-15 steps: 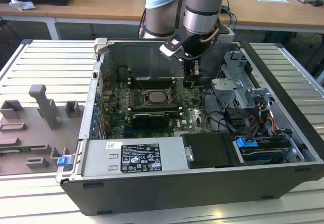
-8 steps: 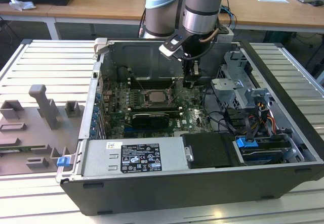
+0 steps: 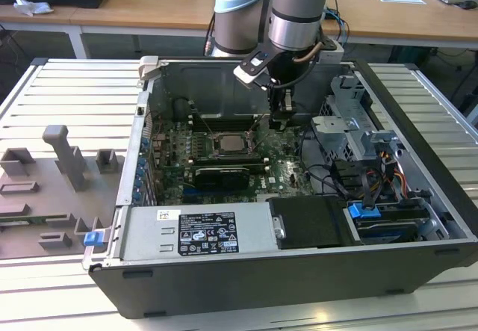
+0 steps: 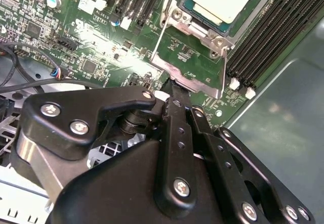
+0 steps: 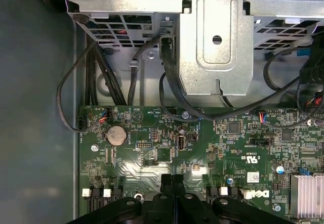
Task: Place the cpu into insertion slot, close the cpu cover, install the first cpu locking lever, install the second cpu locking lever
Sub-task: 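Close the cpu cover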
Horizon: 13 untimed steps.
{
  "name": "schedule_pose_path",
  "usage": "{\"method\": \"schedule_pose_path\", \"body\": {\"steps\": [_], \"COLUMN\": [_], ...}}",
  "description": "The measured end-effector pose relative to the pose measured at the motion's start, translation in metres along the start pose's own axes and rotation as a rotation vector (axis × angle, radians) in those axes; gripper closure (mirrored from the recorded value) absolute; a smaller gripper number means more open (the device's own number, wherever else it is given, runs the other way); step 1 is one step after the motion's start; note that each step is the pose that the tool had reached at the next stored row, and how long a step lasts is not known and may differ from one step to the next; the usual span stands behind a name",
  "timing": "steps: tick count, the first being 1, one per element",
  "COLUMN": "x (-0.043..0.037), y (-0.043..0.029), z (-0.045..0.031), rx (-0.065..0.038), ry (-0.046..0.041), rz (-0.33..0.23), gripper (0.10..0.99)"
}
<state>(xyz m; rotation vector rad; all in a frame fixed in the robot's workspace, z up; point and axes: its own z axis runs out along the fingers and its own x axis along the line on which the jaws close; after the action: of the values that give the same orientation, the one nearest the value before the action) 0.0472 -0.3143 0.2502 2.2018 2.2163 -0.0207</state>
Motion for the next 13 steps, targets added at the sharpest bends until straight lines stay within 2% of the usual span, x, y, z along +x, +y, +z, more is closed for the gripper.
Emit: {"method": "schedule_pose_path", "body": {"steps": [13], "x": [0.0000], "y": [-0.0021], "z": [0.0000], "rx": [0.000], "ry": [0.0000], "rz": [0.000], "gripper": [0.980]}}
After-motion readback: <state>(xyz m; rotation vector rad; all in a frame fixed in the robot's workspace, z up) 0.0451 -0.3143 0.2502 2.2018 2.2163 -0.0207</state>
